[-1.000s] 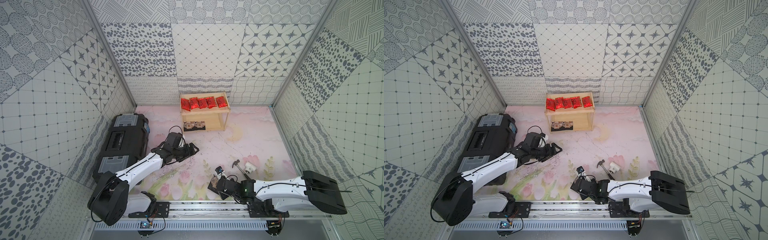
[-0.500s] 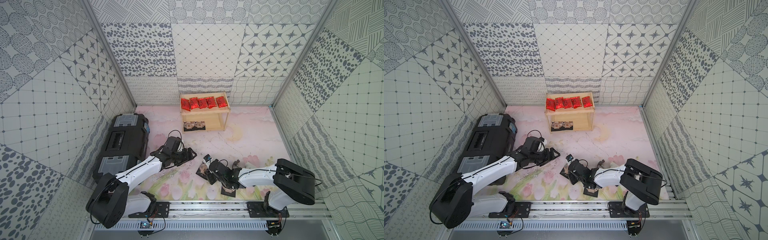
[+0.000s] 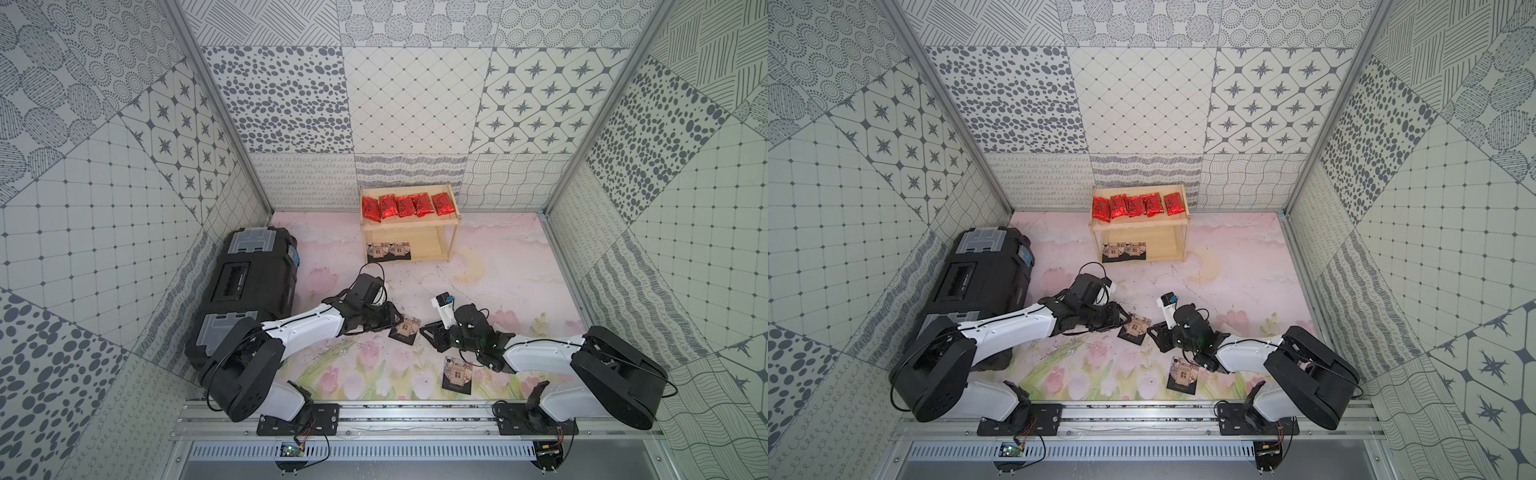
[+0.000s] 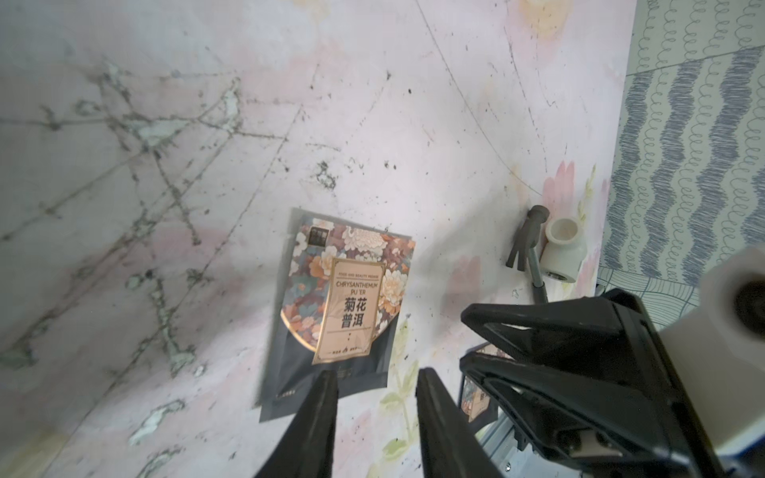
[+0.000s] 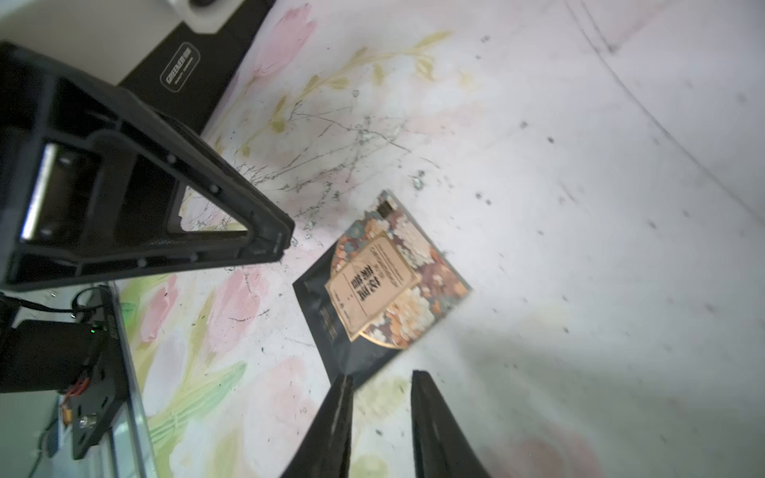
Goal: Place the tea bags on the shelf by color
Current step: Move the tea bag to the center of the board, then pick up the tea bag from the center of the board.
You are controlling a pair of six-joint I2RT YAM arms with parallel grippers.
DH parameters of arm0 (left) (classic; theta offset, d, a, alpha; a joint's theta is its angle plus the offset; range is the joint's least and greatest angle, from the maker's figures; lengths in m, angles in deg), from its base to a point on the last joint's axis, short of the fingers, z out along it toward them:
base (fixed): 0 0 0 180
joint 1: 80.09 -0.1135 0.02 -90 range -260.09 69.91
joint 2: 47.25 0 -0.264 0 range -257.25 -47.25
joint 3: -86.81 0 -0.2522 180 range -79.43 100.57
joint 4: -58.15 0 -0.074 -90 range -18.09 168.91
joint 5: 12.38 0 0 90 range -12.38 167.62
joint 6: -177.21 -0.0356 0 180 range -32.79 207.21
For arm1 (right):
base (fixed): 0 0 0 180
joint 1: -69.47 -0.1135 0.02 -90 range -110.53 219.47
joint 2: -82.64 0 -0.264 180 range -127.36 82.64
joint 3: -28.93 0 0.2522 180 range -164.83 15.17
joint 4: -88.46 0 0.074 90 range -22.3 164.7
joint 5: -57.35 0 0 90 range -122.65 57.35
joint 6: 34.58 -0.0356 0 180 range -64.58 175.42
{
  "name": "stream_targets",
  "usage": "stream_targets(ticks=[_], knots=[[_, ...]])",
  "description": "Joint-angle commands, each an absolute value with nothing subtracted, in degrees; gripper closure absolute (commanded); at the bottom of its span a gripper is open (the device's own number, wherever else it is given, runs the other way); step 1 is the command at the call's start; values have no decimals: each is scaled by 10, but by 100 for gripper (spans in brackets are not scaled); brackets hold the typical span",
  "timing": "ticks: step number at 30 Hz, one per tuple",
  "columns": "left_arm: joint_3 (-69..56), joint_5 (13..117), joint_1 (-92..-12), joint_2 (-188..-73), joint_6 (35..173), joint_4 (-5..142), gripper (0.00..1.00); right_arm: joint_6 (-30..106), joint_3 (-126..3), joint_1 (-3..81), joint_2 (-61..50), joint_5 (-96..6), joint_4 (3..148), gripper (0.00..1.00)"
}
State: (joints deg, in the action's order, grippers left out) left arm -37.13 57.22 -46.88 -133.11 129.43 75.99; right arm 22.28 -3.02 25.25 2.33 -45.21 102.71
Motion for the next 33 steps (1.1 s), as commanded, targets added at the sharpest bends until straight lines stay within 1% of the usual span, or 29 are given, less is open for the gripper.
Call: stream_targets(ticks=[1, 4, 7, 12, 15, 21, 24, 27, 29, 30, 31, 33], knots=[[-361, 586, -464, -1372, 1266, 722, 65, 87, -5, 284, 9, -546, 1143, 71], [-367, 599, -464, -1378, 1260, 721, 65, 35, -7, 318, -47, -604, 1215, 70], [-373, 610, -466, -1381, 1254, 725, 65, -13, -22, 333, -119, -643, 1276, 70], [-391, 611, -472, -1385, 1252, 723, 65, -66, -43, 340, -206, -664, 1325, 73], [-398, 608, -475, -1386, 1254, 718, 65, -75, -55, 342, -223, -672, 1320, 74], [-402, 594, -481, -1402, 1260, 706, 66, -65, -102, 341, -217, -677, 1254, 73], [-404, 588, -483, -1403, 1264, 701, 66, -72, -124, 341, -231, -683, 1260, 74], [-407, 589, -485, -1389, 1264, 704, 65, -86, -143, 339, -257, -698, 1291, 80], [-405, 585, -493, -1372, 1267, 713, 64, -90, -154, 340, -276, -712, 1312, 92], [-405, 581, -499, -1362, 1272, 715, 62, -90, -155, 340, -280, -717, 1319, 97], [-407, 572, -508, -1351, 1279, 712, 58, -87, -155, 343, -281, -722, 1323, 100], [-412, 546, -530, -1325, 1297, 700, 50, -78, -154, 352, -275, -736, 1333, 100]])
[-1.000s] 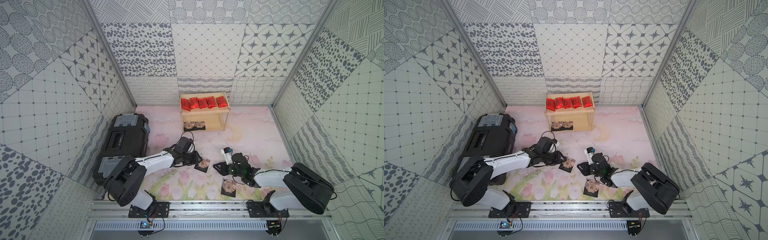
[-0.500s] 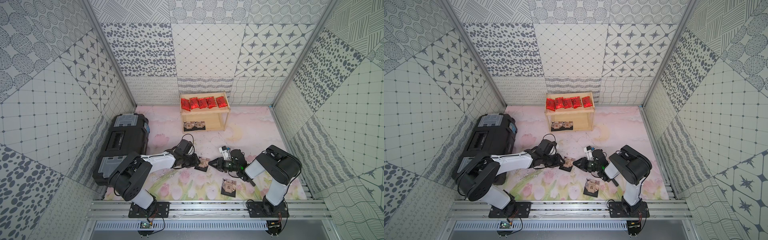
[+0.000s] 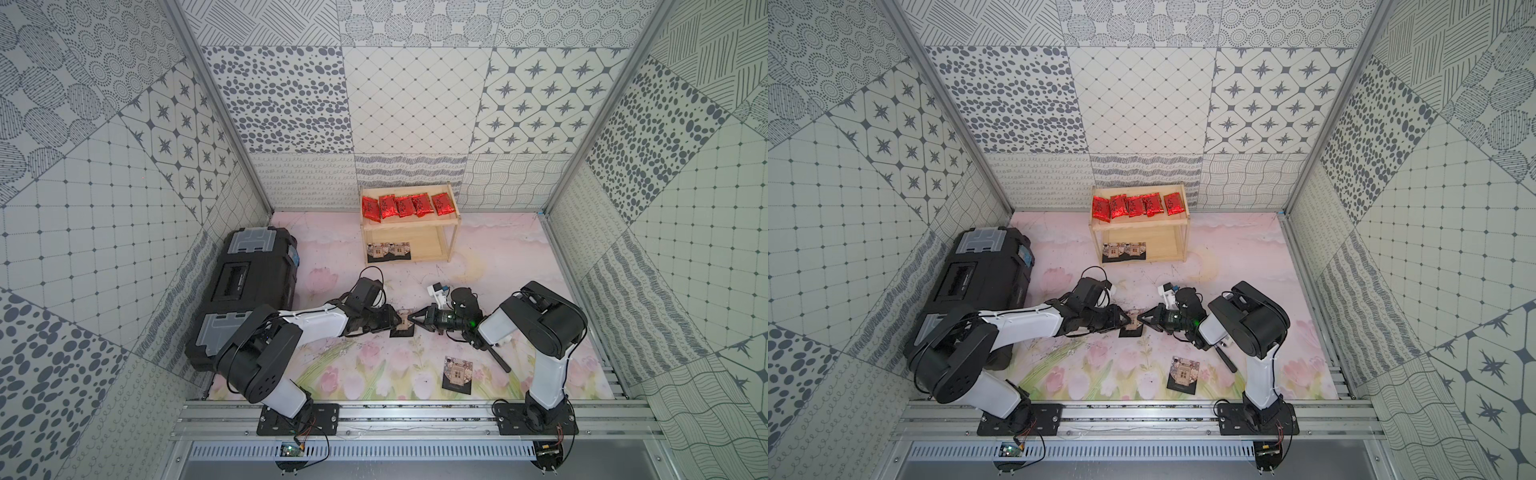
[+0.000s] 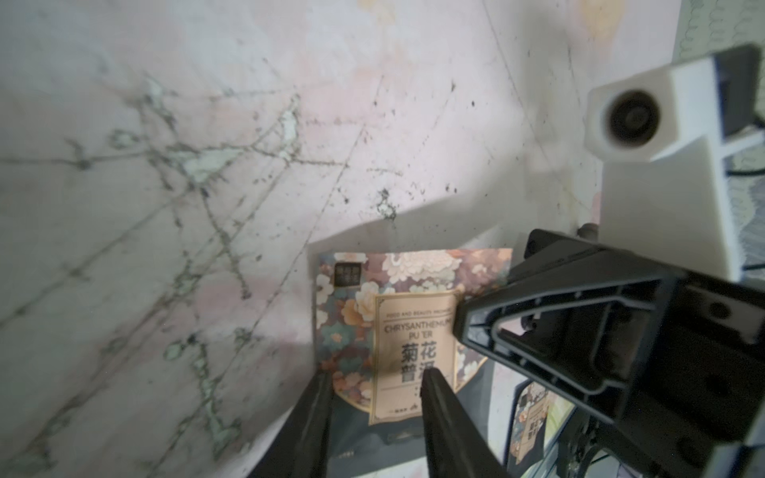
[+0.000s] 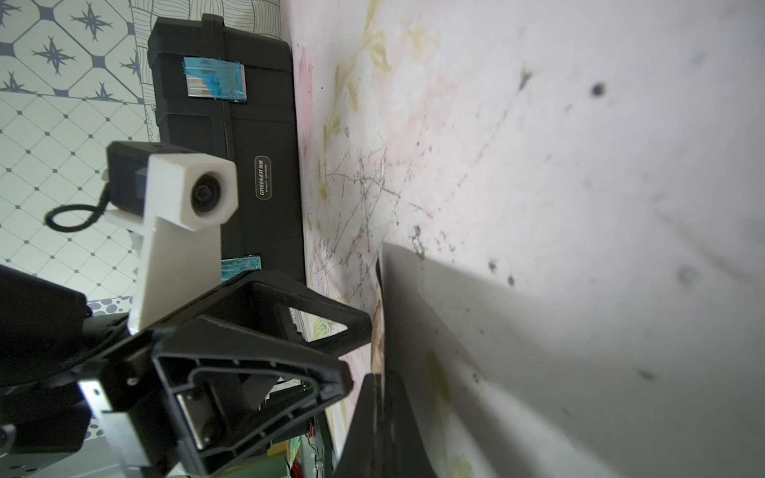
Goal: Place the tea bags on the shelf by color
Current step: Pick up the tea bag from the center of the board.
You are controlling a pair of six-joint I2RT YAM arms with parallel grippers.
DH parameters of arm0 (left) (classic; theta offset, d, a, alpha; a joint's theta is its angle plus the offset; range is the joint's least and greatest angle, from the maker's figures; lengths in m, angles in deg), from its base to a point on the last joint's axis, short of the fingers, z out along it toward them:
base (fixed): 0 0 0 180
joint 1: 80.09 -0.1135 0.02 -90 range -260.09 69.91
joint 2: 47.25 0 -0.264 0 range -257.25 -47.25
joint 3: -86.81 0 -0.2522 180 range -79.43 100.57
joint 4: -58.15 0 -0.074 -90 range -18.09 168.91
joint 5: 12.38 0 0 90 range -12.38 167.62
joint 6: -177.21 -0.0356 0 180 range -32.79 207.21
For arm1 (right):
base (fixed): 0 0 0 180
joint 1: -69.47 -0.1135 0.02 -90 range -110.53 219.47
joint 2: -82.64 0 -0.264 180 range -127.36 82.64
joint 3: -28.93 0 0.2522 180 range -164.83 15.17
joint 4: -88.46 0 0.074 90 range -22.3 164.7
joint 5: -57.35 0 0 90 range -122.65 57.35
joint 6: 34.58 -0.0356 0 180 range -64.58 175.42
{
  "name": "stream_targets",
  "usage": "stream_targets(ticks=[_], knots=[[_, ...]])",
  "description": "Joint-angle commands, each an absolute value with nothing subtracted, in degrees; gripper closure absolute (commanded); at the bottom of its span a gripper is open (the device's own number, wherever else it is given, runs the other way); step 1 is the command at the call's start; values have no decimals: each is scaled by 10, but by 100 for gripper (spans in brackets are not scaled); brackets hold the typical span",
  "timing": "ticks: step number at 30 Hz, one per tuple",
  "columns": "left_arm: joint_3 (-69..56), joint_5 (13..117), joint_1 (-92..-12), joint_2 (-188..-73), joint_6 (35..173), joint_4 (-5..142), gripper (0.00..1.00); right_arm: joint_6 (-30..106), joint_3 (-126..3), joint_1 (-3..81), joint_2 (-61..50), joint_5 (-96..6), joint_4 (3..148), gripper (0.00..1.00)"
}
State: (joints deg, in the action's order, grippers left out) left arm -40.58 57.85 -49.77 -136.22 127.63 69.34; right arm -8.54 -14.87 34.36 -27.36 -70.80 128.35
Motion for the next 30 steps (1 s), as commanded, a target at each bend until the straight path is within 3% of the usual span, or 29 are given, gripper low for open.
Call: stream_targets(ticks=[1, 5, 15, 17, 24, 30], knots=[[-418, 530, -542, -1315, 1306, 690, 47, -69, -154, 359, -266, -748, 1332, 100], [-444, 462, -583, -1292, 1358, 621, 38, -38, -155, 386, -227, -810, 1315, 100], [-463, 382, -595, -1275, 1425, 499, 35, -64, -203, 381, -234, -866, 1333, 100], [-465, 376, -595, -1274, 1428, 490, 40, -65, -211, 379, -243, -871, 1333, 100], [-466, 383, -595, -1265, 1421, 506, 74, -68, -221, 374, -258, -882, 1331, 100], [-467, 406, -595, -1247, 1399, 545, 95, -48, -228, 376, -258, -889, 1298, 100]])
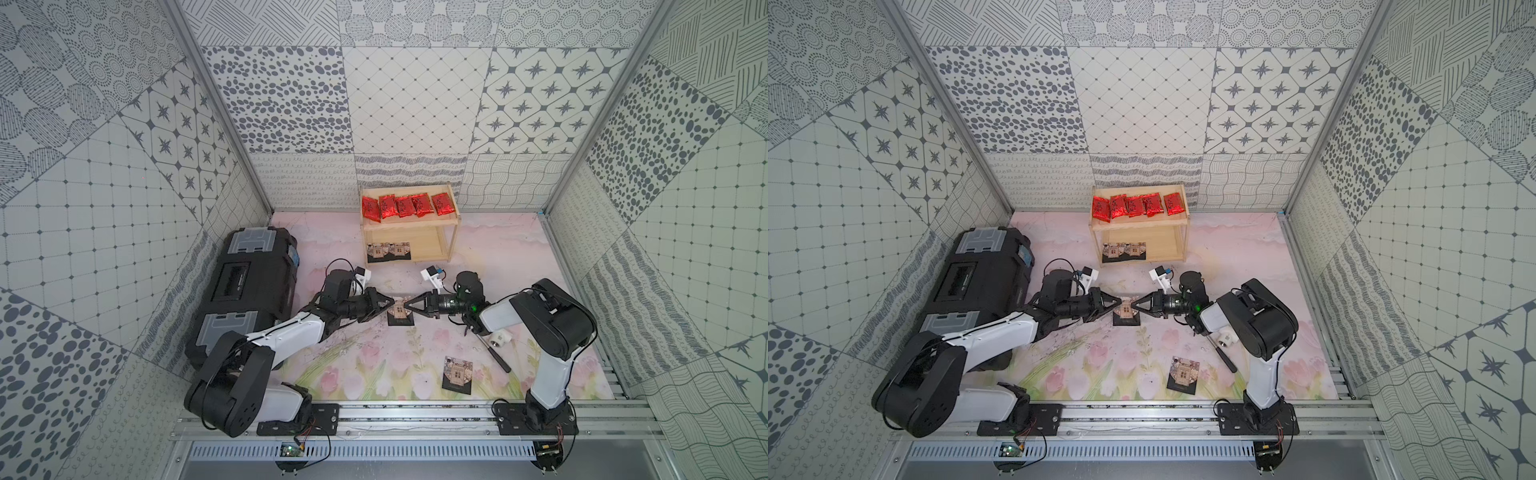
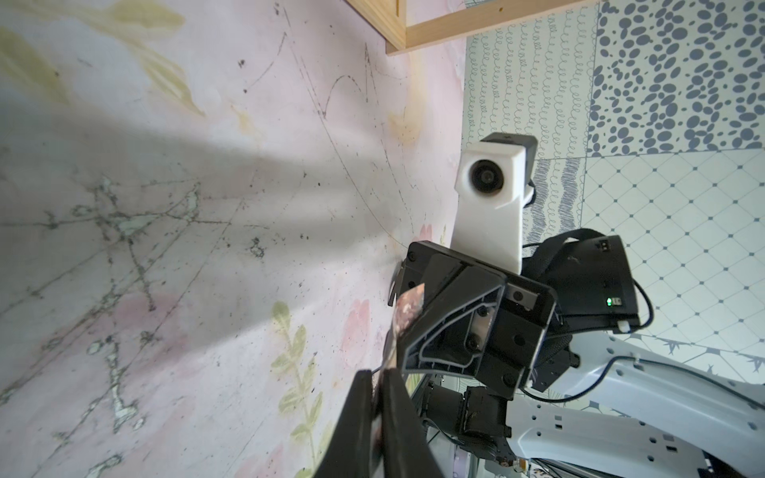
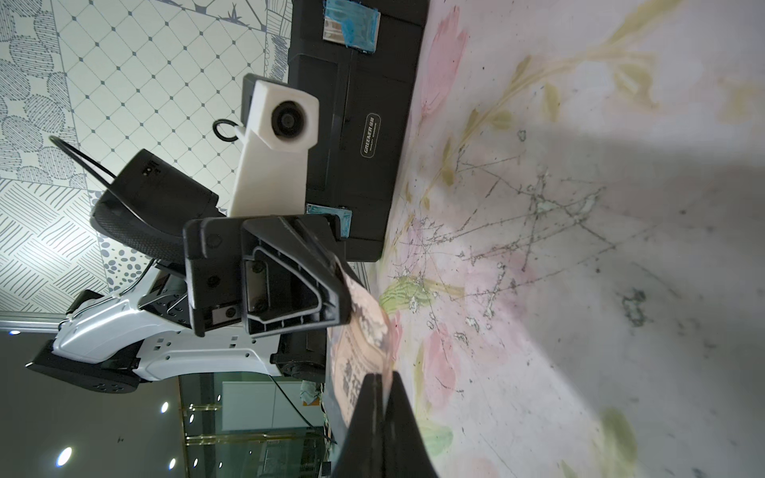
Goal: Place the tea bags on the shelf by color
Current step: Pick up the tea bag from the center of the board.
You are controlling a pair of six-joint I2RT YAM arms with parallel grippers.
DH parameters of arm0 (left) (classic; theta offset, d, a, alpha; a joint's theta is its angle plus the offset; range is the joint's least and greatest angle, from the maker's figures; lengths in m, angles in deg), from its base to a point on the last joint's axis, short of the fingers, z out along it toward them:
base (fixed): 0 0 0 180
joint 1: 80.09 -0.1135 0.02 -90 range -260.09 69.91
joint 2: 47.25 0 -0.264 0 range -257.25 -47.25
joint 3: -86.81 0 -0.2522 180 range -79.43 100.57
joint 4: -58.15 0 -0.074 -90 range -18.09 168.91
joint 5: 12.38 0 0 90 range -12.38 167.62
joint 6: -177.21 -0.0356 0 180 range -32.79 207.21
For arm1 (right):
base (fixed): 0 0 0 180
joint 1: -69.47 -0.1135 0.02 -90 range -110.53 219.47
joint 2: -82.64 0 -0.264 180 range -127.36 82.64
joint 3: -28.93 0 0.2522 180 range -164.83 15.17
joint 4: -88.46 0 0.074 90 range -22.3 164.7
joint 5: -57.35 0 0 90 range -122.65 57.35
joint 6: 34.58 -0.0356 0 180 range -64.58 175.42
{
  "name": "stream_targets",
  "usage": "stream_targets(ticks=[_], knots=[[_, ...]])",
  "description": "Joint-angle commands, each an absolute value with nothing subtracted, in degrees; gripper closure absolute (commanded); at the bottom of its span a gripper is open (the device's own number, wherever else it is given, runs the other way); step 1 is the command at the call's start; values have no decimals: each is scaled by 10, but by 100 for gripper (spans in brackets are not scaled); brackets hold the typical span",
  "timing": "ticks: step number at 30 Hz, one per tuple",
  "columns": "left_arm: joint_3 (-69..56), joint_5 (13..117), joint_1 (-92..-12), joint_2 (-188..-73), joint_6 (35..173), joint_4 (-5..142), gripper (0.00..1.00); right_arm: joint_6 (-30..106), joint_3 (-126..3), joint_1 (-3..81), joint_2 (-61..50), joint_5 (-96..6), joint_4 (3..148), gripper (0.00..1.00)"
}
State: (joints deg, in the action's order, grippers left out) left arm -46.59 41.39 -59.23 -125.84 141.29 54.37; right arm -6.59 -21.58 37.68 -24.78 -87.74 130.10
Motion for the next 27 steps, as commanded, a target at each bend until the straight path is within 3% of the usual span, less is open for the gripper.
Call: stream_targets(ticks=[1, 2, 6, 10, 13, 20, 27], knots=[[-468, 409, -595, -1246, 1397, 547, 98, -45, -229, 378, -258, -889, 1296, 100], [-468, 413, -596, -1245, 1396, 550, 100, -46, -229, 380, -257, -889, 1296, 99], [-468, 440, -596, -1254, 1413, 539, 100, -78, -226, 382, -224, -837, 1303, 68], [-481, 480, -596, -1283, 1494, 429, 100, -166, -165, 349, -141, -587, 1294, 50], [-488, 507, -597, -1315, 1540, 305, 100, -218, -121, 308, -100, -458, 1309, 47], [-490, 541, -595, -1378, 1614, 115, 100, -298, -100, 280, -117, -413, 1409, 33], [-487, 546, -596, -1415, 1663, 23, 100, -352, -90, 269, -179, -401, 1507, 30]])
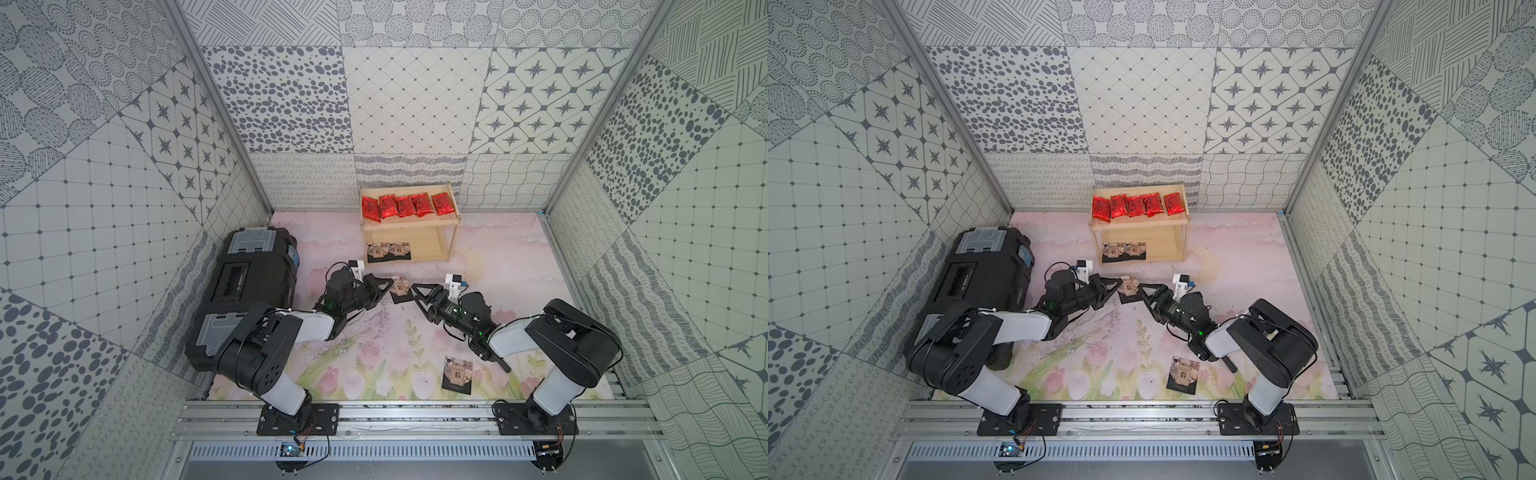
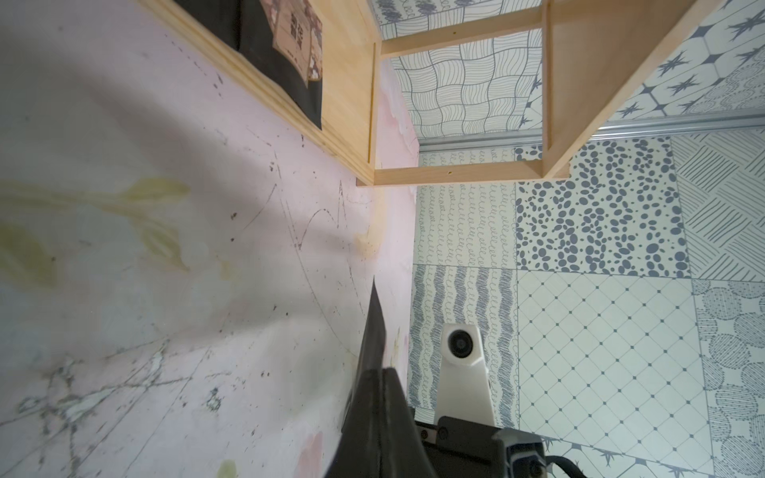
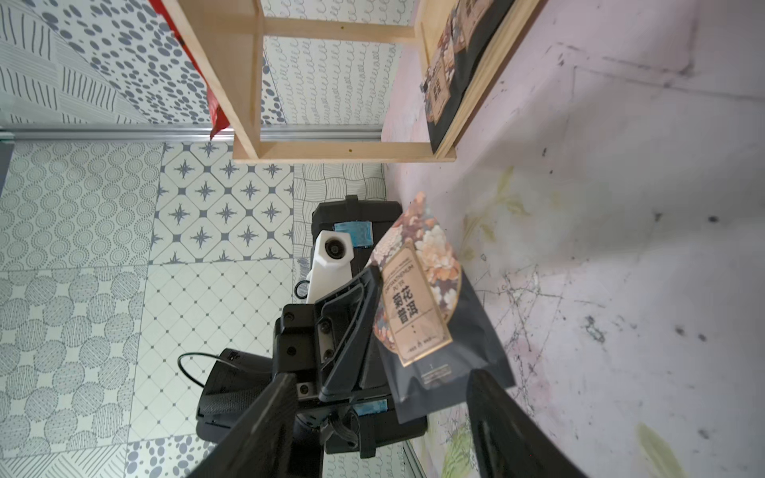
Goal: Place the tea bags on the shelf by color
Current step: Pick up the tea bag from the center of the board.
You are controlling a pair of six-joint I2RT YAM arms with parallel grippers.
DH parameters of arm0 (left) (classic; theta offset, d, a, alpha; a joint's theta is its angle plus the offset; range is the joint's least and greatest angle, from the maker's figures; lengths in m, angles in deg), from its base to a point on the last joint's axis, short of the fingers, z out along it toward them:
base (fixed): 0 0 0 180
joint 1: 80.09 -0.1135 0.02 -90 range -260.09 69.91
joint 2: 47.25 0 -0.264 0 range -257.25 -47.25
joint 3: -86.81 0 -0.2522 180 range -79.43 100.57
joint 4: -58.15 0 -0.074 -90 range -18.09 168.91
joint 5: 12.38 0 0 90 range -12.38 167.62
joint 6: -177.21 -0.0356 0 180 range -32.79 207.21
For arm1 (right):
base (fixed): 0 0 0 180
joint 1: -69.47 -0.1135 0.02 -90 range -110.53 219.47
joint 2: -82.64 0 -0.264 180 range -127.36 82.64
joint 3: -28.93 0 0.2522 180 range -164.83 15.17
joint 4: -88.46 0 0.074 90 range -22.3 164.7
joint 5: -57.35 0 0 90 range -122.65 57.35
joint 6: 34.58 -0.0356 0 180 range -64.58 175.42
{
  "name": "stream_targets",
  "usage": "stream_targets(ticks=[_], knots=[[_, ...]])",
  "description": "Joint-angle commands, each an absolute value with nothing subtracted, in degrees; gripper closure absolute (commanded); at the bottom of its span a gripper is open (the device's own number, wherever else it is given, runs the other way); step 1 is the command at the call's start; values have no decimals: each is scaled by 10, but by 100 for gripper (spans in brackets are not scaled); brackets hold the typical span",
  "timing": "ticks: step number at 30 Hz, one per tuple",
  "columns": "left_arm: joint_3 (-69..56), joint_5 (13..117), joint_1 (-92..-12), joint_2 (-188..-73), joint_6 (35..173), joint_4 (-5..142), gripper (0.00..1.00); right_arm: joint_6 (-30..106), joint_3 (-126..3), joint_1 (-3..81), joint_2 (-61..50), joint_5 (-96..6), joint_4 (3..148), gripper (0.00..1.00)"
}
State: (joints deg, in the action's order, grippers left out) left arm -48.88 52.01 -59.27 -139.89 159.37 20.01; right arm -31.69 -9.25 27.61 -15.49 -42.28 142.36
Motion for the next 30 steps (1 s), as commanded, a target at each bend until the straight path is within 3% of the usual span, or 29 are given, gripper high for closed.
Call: stream_targets(ticks=[1, 4, 12, 17, 26, 30], knots=[[-487, 547, -596, -1415, 1665, 17, 100, -359, -92, 267, -189, -401, 1519, 30], [-481, 544, -596, -1410, 1667, 12, 100, -375, -101, 266, -221, -400, 1545, 34], [-476, 537, -596, -1410, 1679, -1, 100, -369, -154, 275, -241, -406, 1546, 57], [-479, 534, -596, -1415, 1684, -9, 100, -365, -179, 278, -245, -409, 1546, 65], [-479, 529, -596, -1413, 1683, -8, 100, -359, -180, 279, -238, -406, 1546, 98], [-475, 519, -596, -1407, 1674, 9, 97, -342, -175, 280, -237, -400, 1546, 100]])
